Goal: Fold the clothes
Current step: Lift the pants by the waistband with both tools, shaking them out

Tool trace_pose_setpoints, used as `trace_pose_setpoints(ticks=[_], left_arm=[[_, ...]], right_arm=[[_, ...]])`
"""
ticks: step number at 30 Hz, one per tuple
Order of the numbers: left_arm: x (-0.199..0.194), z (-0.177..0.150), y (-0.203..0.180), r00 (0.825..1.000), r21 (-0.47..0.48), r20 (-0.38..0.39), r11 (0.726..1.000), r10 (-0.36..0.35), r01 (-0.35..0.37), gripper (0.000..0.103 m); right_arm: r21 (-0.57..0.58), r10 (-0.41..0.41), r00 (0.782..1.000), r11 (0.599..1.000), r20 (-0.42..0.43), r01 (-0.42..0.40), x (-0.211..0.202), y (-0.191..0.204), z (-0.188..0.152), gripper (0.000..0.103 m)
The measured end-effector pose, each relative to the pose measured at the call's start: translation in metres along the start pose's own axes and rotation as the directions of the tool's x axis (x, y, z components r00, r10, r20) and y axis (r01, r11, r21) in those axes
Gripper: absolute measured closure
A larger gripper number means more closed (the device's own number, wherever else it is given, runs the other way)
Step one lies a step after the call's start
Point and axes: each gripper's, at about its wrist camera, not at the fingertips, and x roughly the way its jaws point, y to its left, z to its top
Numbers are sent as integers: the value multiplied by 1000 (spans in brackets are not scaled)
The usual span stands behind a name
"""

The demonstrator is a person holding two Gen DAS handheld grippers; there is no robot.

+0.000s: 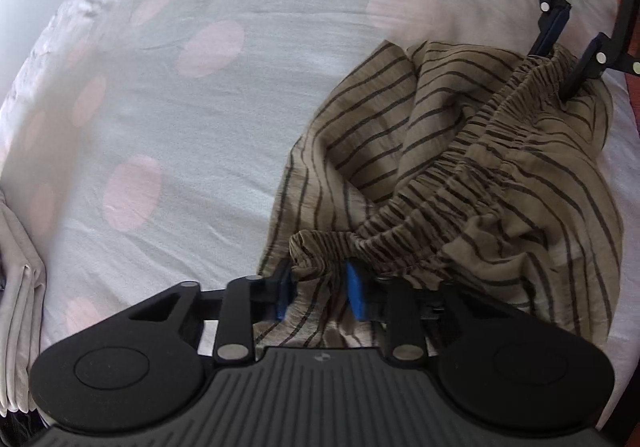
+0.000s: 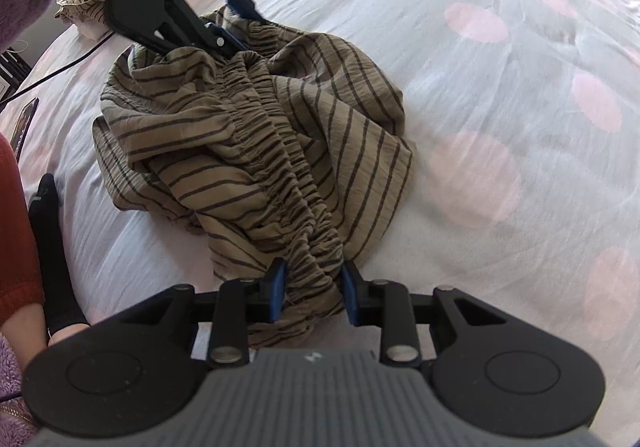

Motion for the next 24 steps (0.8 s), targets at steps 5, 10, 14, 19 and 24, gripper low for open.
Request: trace_pose_setpoints(ticks=[5, 10, 14, 19, 24], left_arm=[[-36, -15, -3, 995, -95, 81, 994, 60, -52, 90], [-98, -31, 14, 976, -278, 168, 957, 138, -88, 92], [-160, -32, 19, 943, -391, 239, 912, 230, -123, 92], [-236, -31, 10, 877, -474, 328, 864, 350, -168, 93], [-306, -27, -10, 817, -498, 390, 844, 425, -201, 93]], right_arm=[[-12, -40, 999, 999, 18, 41, -19, 11, -2, 71], [-31, -128, 989, 991, 76, 130, -58, 23, 1, 73], [-50, -244, 953, 965, 177, 257, -102, 35, 17, 75], [-47, -391, 863, 903, 318, 427, -173, 57, 35, 76], [-30, -477, 755, 837, 450, 546, -247, 88, 38, 78]])
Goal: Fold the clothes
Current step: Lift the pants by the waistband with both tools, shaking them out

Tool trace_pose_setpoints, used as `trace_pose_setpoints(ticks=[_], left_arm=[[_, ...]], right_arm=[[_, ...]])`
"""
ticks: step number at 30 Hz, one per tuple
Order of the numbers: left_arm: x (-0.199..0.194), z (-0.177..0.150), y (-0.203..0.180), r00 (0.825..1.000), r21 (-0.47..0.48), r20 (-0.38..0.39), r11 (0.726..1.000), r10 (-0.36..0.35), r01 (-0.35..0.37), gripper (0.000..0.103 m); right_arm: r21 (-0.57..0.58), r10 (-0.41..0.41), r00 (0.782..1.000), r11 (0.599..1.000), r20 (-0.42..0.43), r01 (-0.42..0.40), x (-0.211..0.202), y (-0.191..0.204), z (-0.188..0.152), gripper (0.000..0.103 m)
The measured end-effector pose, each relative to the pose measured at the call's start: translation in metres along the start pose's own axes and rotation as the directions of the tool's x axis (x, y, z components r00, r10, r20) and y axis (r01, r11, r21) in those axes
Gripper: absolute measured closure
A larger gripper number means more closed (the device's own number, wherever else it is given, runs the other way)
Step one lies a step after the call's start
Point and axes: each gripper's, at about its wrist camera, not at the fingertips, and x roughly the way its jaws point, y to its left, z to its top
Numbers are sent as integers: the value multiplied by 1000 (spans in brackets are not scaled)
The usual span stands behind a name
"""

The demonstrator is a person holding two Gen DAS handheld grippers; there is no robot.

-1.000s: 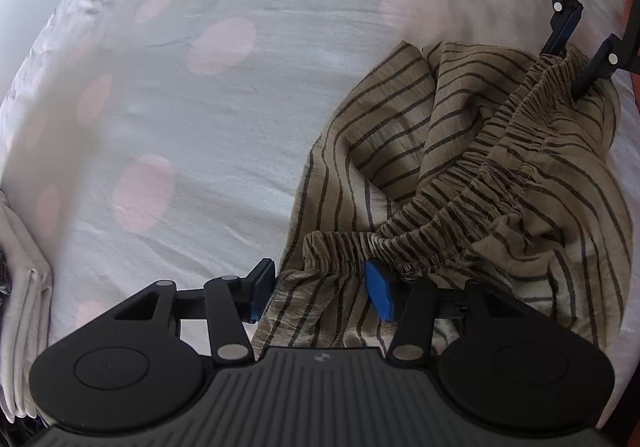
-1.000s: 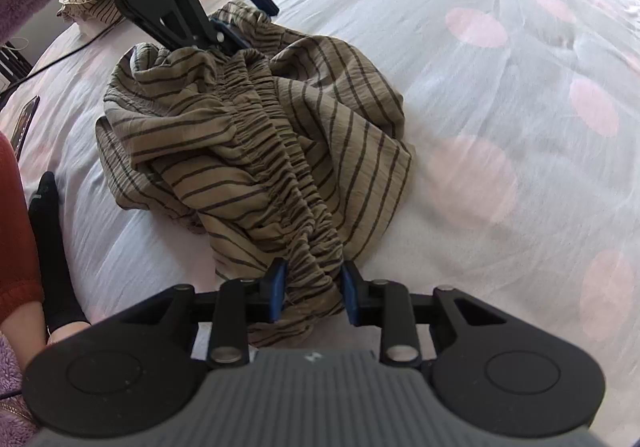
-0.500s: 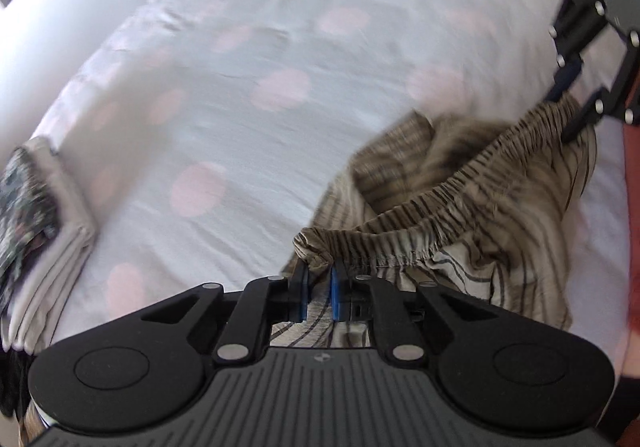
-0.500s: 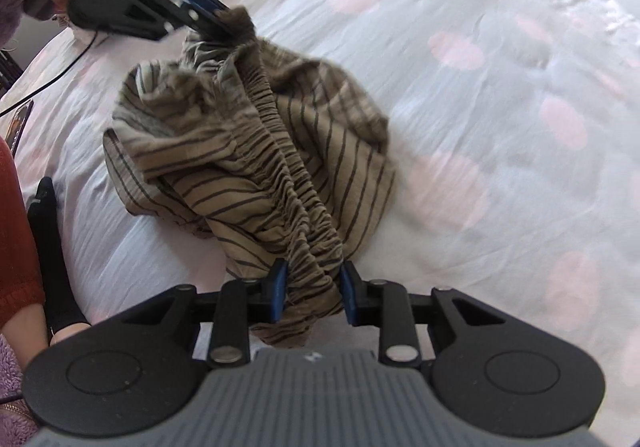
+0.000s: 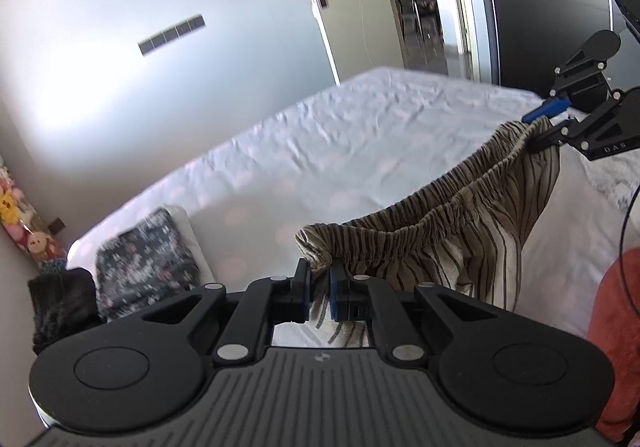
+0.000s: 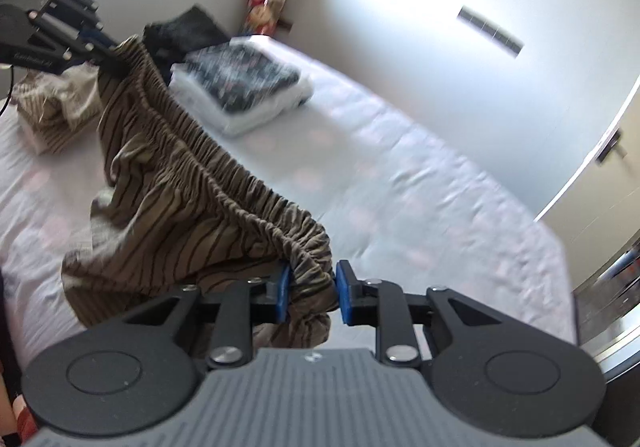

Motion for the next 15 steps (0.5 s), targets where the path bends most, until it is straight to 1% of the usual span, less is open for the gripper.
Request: trace_pose_setpoints(ticks=[2, 5, 8, 10, 11, 13, 15], left_arm=[[-22, 12, -1, 1000, -16, 31, 1000, 5, -5, 93], [-54, 28, 1, 996, -42, 84, 999, 17, -13, 93], [-74, 42, 5, 992, -69, 124, 997, 37, -29, 93], [-79, 50, 9, 989, -74, 136, 997, 49, -39, 93], [-76, 54, 10, 990, -66, 130, 997, 58, -50, 93], [-61, 61, 12, 992, -37, 92, 996, 84, -81, 93], [-38, 64, 14, 991, -12, 48, 992, 126, -126, 93]], right_arm=[[-7, -46, 997, 999, 60, 46, -29, -6, 13, 79], [-3, -97, 985, 995, 141, 98, -65, -14, 28, 80], [3, -124, 975, 992, 186, 126, -86, -24, 41, 80], [6, -136, 972, 991, 194, 137, -87, -28, 50, 80], [6, -140, 972, 990, 191, 142, -82, -31, 55, 80], [-1, -149, 973, 988, 177, 151, -67, -35, 63, 80], [-7, -158, 974, 987, 161, 161, -47, -37, 71, 80]])
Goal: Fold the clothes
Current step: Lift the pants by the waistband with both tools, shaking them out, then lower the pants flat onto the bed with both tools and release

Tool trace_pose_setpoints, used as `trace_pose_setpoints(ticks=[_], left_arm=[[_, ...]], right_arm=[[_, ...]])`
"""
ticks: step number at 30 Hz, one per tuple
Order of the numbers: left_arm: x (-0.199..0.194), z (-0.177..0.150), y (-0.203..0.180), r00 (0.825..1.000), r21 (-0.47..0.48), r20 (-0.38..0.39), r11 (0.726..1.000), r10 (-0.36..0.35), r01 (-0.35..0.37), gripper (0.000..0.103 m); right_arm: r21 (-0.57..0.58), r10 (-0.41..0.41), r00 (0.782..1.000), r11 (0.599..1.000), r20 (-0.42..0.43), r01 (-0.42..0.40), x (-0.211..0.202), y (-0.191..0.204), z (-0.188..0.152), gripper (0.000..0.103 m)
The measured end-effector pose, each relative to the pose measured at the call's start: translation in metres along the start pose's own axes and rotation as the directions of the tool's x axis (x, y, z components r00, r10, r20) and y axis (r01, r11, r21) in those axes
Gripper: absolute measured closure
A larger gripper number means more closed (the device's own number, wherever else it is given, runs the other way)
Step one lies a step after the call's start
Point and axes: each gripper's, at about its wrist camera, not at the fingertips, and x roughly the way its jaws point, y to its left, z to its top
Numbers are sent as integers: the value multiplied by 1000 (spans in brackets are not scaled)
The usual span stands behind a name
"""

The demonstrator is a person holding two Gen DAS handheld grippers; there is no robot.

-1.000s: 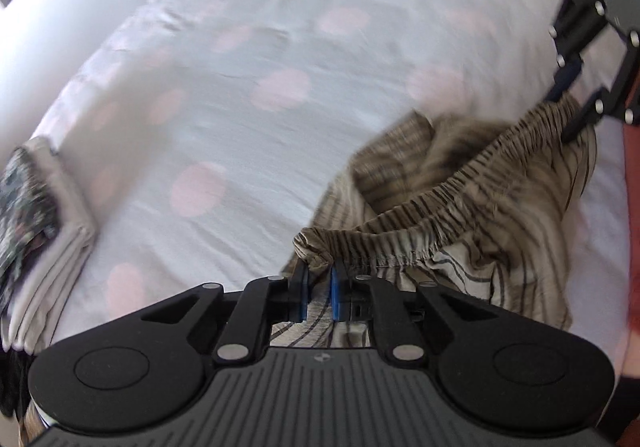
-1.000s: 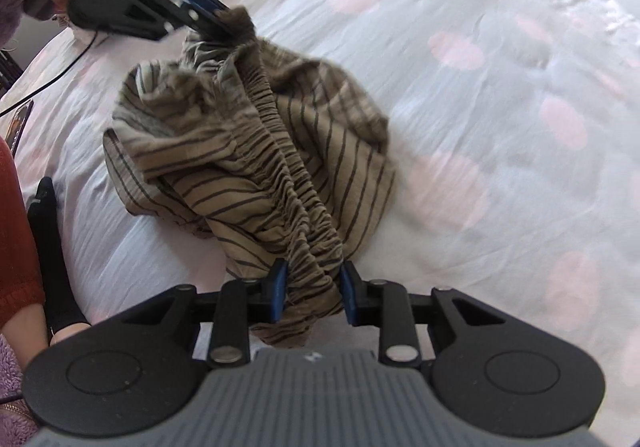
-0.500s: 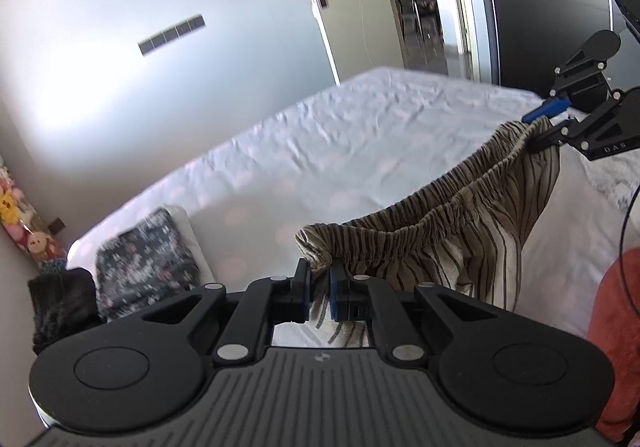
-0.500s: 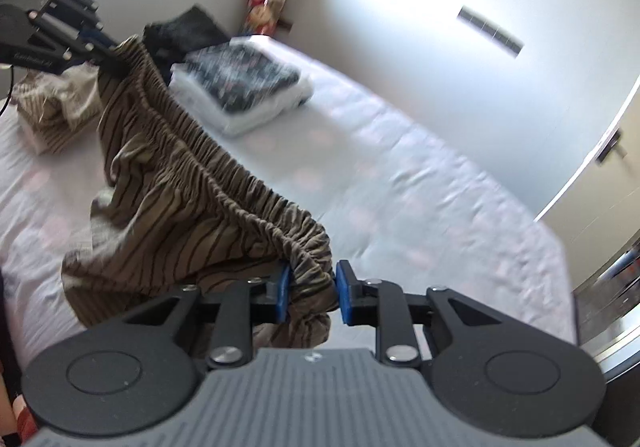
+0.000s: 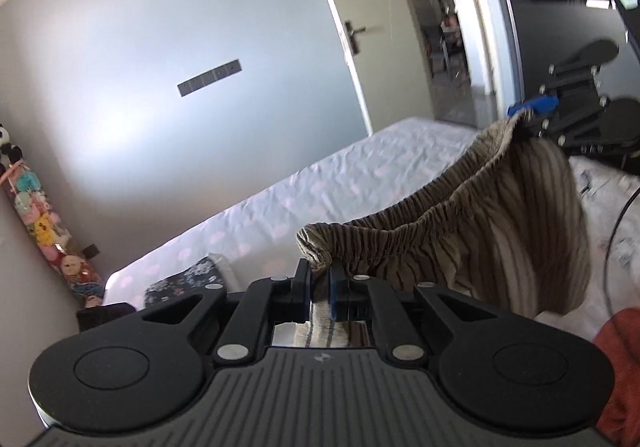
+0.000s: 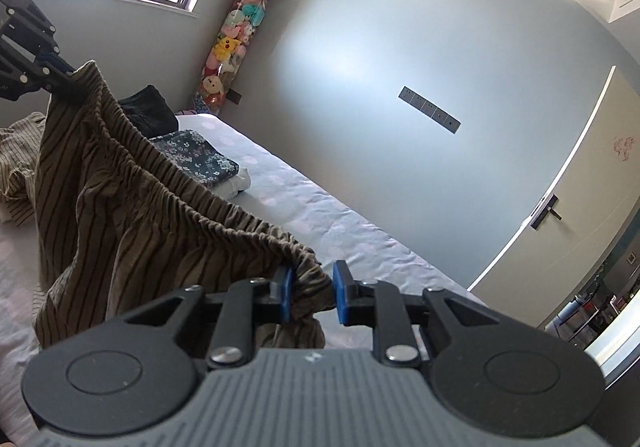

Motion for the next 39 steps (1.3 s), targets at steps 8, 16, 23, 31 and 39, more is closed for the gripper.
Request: trace_pose_setpoints(ticks=[8, 16, 23, 31, 39], left_arm=[[74, 31, 34, 980, -9, 43, 981, 195, -195, 95], [49, 66, 61, 937, 16, 218, 959, 274, -285, 97], [35, 7, 21, 972, 142, 193, 977, 131, -160, 98], [72, -132, -45, 991, 166, -96, 981, -88, 104, 99], [97, -223, -79, 912, 117, -318, 944, -258, 308, 99]], right_arm=[[23, -116, 993, 993, 21, 115, 101, 4, 32, 80], [46, -189, 969, 982, 162, 184, 105, -24, 66, 80], [-144, -60, 993, 987, 103, 75, 94, 10, 28, 80], [-247, 167, 973, 947, -161, -204, 124, 84, -84, 81], [-189, 341, 838, 872, -426, -452, 139, 143, -178, 81]])
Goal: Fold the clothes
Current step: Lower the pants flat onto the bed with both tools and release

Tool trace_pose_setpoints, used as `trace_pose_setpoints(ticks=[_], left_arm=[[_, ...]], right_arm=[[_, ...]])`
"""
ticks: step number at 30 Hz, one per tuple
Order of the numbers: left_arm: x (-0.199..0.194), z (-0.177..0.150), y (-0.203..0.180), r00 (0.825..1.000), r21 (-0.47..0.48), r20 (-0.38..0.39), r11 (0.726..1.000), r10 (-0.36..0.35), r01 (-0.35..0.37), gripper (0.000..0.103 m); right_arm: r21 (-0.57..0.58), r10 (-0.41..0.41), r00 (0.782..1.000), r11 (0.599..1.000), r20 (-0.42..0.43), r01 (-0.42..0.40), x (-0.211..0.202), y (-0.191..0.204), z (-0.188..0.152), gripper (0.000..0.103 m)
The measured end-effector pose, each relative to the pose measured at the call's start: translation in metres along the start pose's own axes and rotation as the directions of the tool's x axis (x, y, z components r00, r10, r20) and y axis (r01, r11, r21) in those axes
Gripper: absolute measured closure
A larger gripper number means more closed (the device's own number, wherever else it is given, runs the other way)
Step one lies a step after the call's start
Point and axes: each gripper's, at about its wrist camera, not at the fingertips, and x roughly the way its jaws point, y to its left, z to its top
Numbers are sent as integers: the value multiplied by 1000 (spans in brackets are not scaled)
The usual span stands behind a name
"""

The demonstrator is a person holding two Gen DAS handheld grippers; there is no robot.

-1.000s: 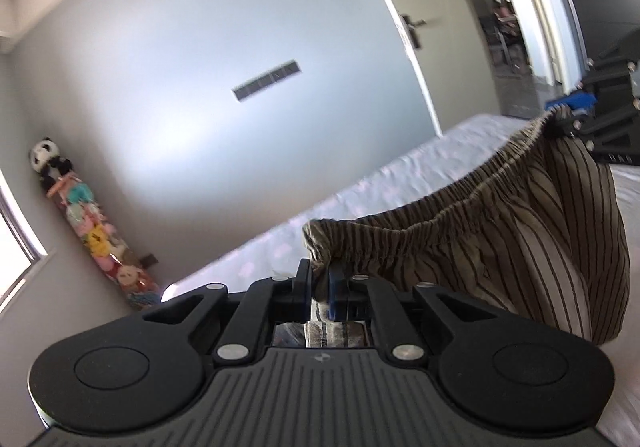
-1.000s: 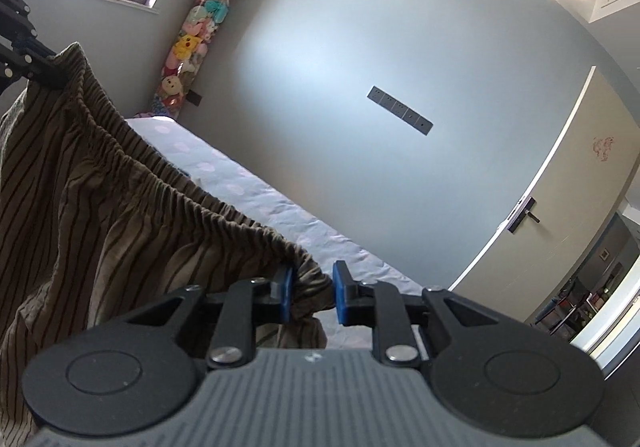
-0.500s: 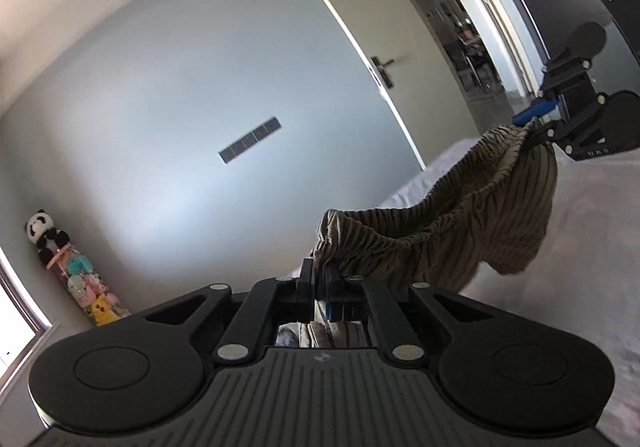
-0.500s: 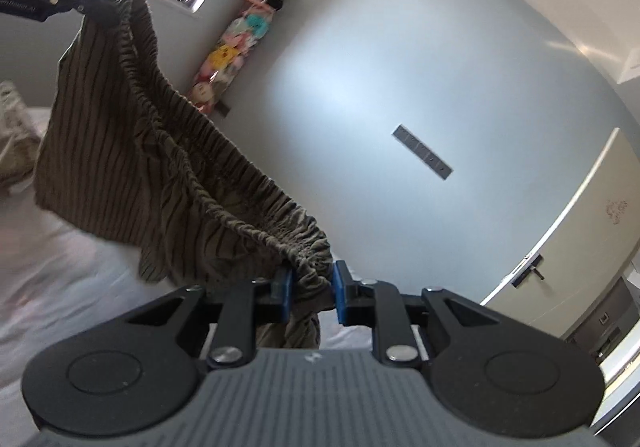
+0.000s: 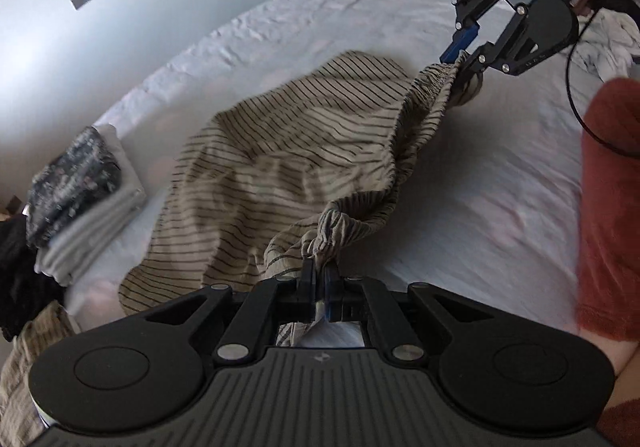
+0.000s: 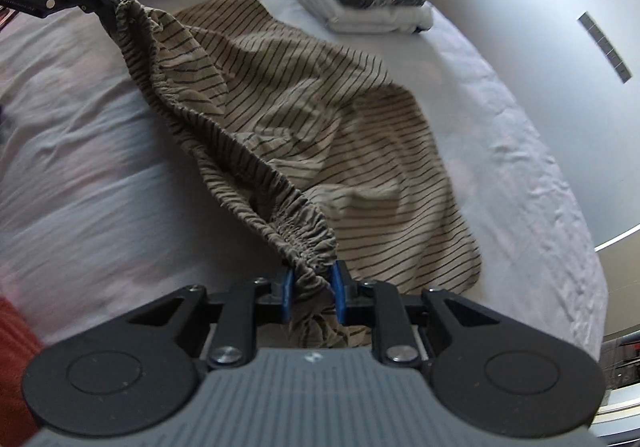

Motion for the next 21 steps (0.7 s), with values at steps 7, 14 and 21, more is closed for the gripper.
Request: trace_pose_setpoints(ticks=[7, 14, 21], left_arm=[[31, -28, -28, 984, 60, -148, 993, -95, 105, 95], [20, -22, -34, 971, 116, -194, 980, -138, 162, 60], [-10, 11, -16, 991, -96, -14, 987, -132, 130, 58]], right_arm=[[-32, 134, 980, 990, -151, -140, 48, 20, 2, 79], [-22, 197, 967, 979, -162, -203, 37, 11, 8, 60], [318, 241, 970, 918, 31, -238, 2, -33, 19, 60]])
